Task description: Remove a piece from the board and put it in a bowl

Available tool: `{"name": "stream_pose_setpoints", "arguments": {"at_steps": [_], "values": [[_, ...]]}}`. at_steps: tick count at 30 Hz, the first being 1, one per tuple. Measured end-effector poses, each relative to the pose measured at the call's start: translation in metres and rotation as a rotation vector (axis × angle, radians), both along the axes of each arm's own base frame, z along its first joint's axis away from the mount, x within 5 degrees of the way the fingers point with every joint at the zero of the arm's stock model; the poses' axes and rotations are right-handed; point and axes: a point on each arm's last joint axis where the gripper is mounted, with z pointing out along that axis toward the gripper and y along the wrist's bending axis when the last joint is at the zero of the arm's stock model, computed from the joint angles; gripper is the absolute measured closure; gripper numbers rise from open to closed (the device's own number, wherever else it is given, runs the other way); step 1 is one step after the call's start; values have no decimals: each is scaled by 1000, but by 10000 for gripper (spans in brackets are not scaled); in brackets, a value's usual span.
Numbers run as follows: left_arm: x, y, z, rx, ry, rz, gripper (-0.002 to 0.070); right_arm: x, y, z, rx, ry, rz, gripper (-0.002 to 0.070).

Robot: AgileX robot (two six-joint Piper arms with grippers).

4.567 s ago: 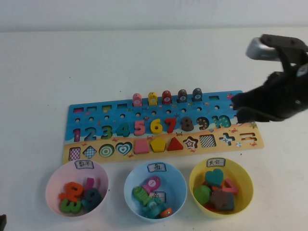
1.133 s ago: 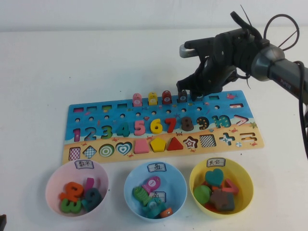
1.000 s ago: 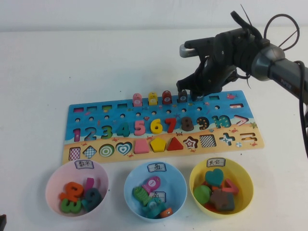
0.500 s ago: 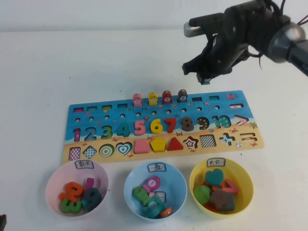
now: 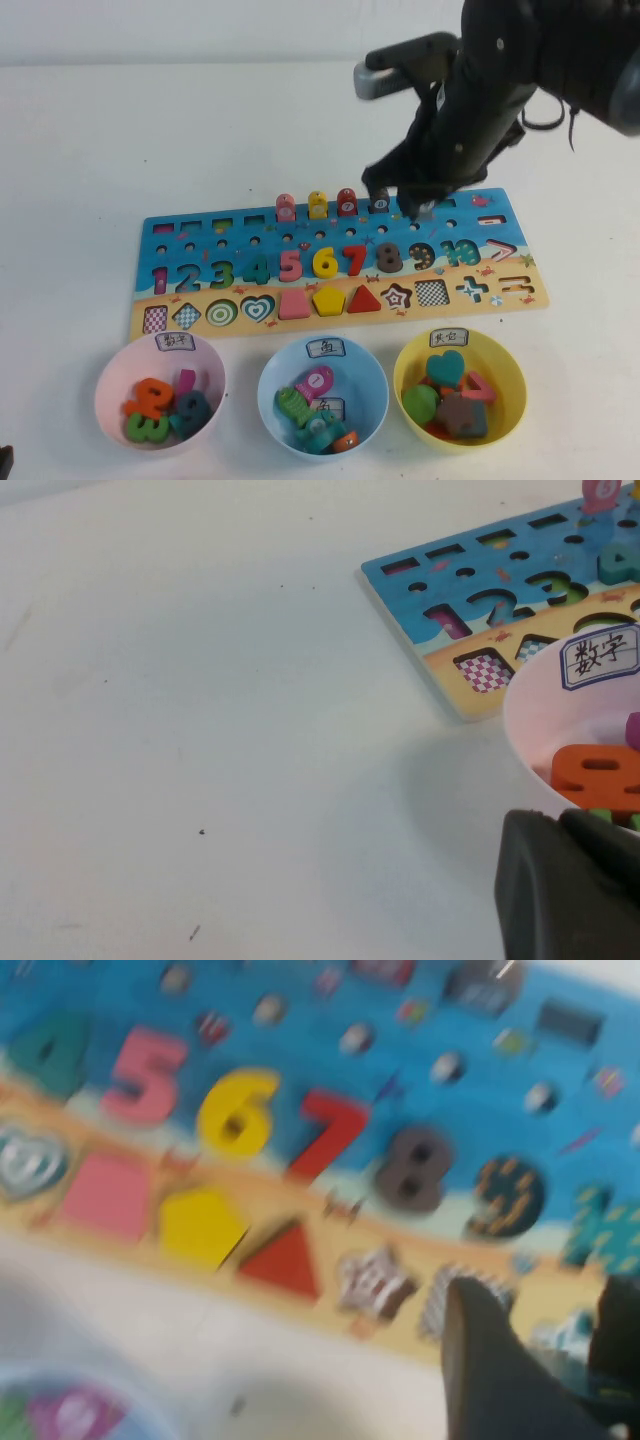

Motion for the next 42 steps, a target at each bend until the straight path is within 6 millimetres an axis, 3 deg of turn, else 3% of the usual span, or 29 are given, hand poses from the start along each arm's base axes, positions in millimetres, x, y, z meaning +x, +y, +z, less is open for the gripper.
{"name": "stream_pose_setpoints", "arguments": {"at_steps": [7,14,24,32,34,39,42], "values": [[0,0,0,0,0,0,680,-67,33,-15,21,132,137,480],[0,0,0,0,0,0,680,-101,65,-28,7,199,243,481],[0,0,0,0,0,0,680,-96,79,-81,-103,334,249,481],[0,0,0,0,0,0,679,-94,83,-100,-126,377,243,478],[0,0,0,0,0,0,680,-94,84,-102,-126,380,243,457],[0,0,0,0,0,0,680,-95,84,-102,-126,380,245,287],[0,0,0,0,0,0,680,-96,86,-102,-126,381,250,239]]}}
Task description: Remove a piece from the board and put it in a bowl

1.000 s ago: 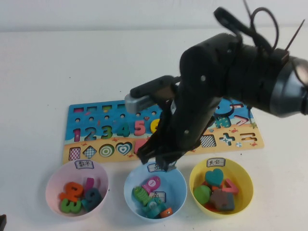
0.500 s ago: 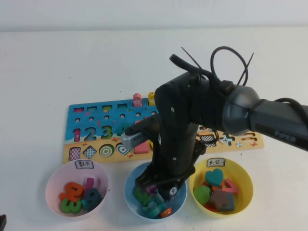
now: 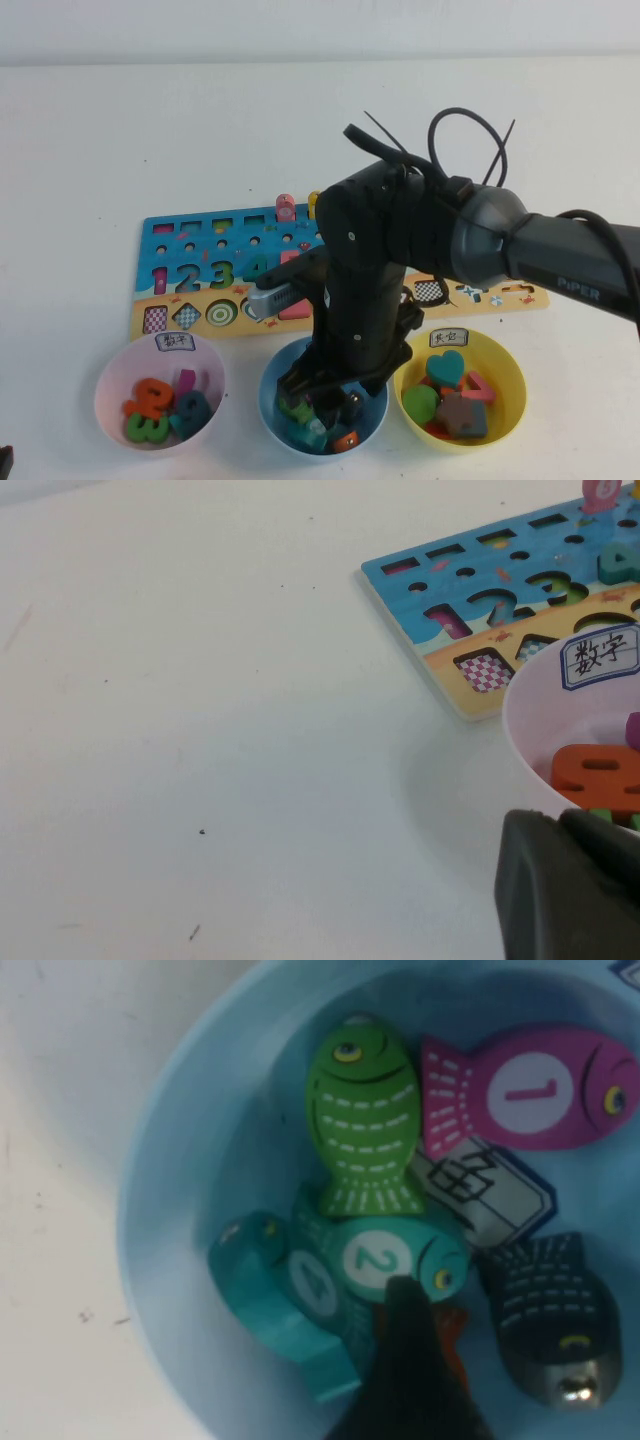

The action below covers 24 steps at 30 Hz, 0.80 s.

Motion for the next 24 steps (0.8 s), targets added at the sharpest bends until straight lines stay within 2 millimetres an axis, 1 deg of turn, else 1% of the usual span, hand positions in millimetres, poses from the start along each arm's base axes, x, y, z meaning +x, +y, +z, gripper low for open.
{"name": "stream_pose_setpoints", "arguments": {"at_steps": [3,5,7,8,10,12,15,18,20,22,24], "values": [[0,0,0,0,0,0,680,-2,-1,10,22,-18,2,249],[0,0,0,0,0,0,680,-5,-4,27,53,-46,2,286],[0,0,0,0,0,0,680,-10,-9,49,93,-82,2,353],[0,0,0,0,0,0,680,-13,-13,63,120,-106,2,395],[0,0,0,0,0,0,680,-21,-22,88,166,-151,2,485],[0,0,0,0,0,0,680,-32,-37,112,199,-200,5,591],[0,0,0,0,0,0,680,-49,-60,135,221,-263,11,662],[0,0,0,0,0,0,680,-69,-85,150,244,-321,13,683],[0,0,0,0,0,0,679,-82,-101,154,269,-356,11,687],[0,0,0,0,0,0,679,-95,-116,155,301,-388,7,689],[0,0,0,0,0,0,680,-110,-132,149,328,-413,3,691]]}}
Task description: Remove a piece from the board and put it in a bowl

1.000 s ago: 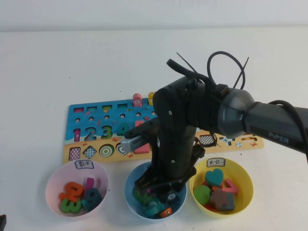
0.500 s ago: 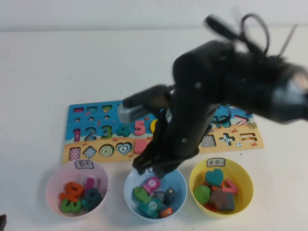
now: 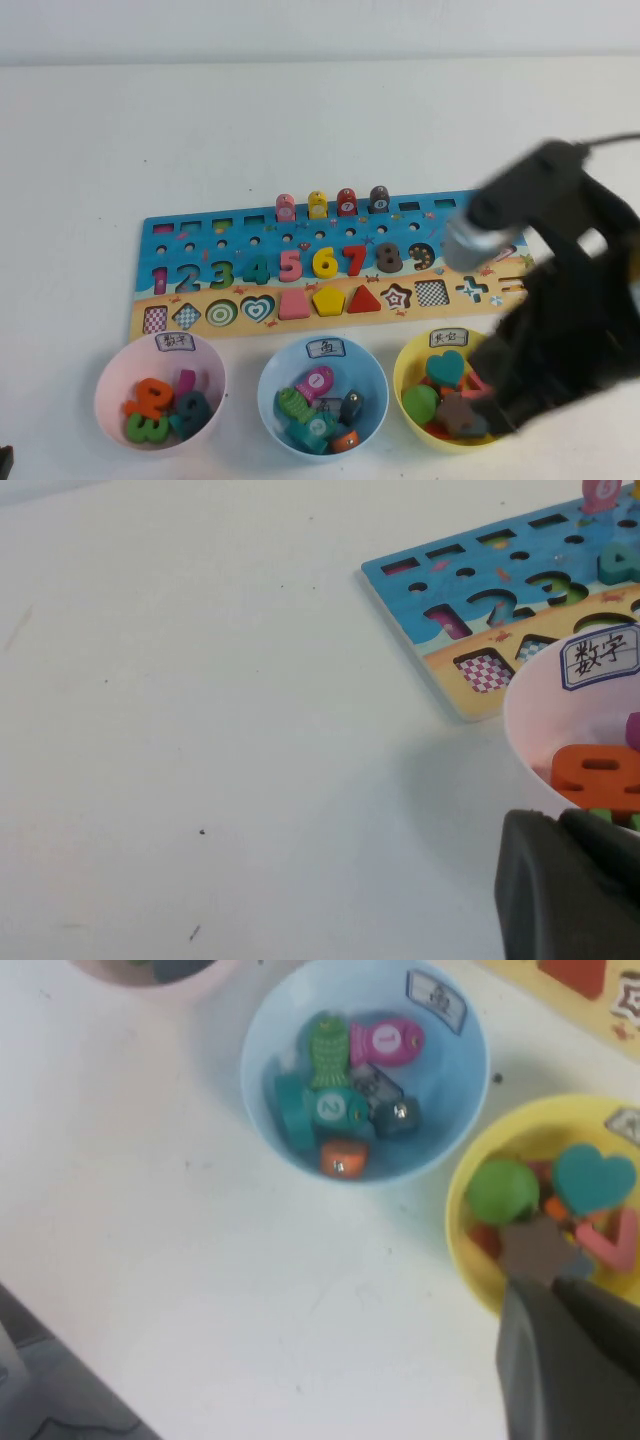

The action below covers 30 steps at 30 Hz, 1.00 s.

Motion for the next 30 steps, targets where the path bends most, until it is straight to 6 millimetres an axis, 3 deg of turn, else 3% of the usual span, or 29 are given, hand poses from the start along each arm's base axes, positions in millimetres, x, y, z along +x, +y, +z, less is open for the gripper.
{"name": "stream_pose_setpoints", "arguments": {"at_steps": [5,9,20,25,30], "values": [[0,0,0,0,0,0,680,-28,-31,-28,-21,19,-1,691],[0,0,0,0,0,0,680,-40,-45,-46,-47,39,-2,691],[0,0,0,0,0,0,680,-37,-63,-95,13,-152,-30,692],[0,0,0,0,0,0,680,-32,-101,-121,102,-301,-231,692],[0,0,0,0,0,0,680,-50,-149,-150,193,-526,-508,693]]}}
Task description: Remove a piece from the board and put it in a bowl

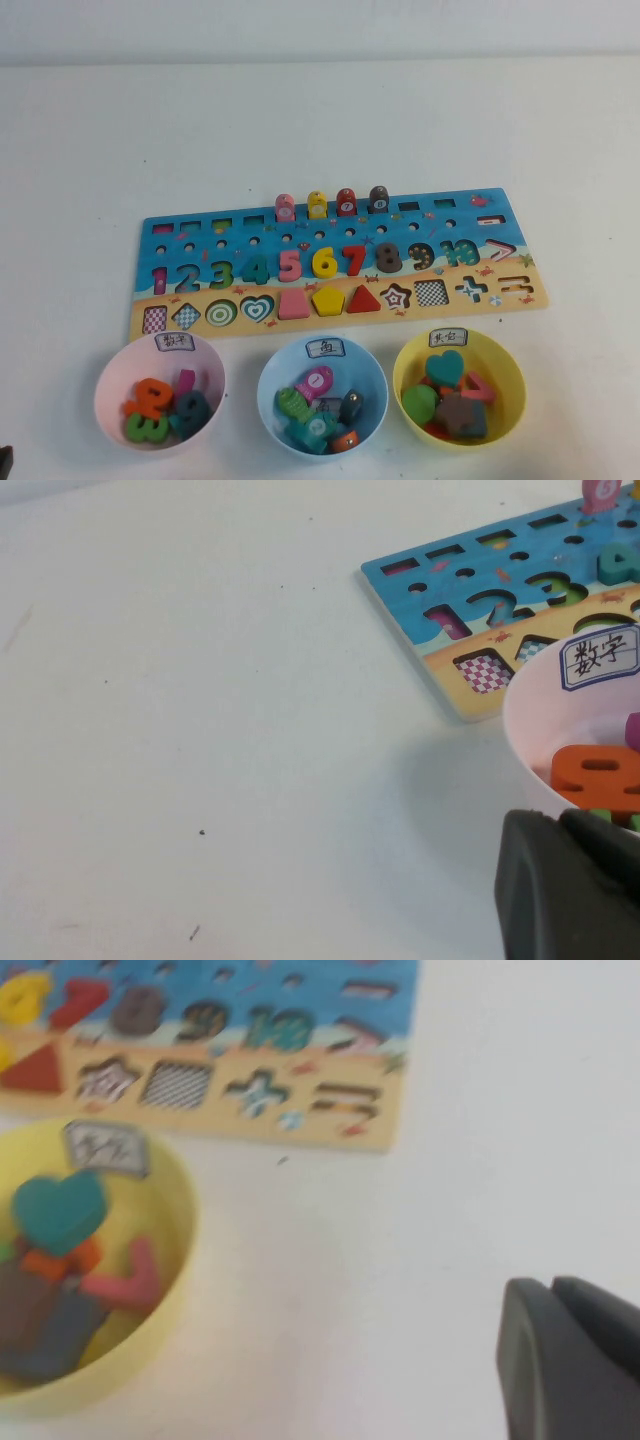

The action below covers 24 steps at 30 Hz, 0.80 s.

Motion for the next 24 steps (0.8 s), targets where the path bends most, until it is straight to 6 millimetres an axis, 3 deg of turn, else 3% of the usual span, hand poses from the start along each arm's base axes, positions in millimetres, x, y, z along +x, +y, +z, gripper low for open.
{"name": "stream_pose_setpoints", "arguments": {"at_steps": [4,9,14,24], "values": [[0,0,0,0,0,0,679,-20,-18,-14,43,-191,-138,693],[0,0,0,0,0,0,680,-36,-27,-11,55,-335,-232,693],[0,0,0,0,0,0,680,-48,-30,-19,44,-299,-260,693],[0,0,0,0,0,0,680,-50,-30,-23,49,-251,-264,693]]}}
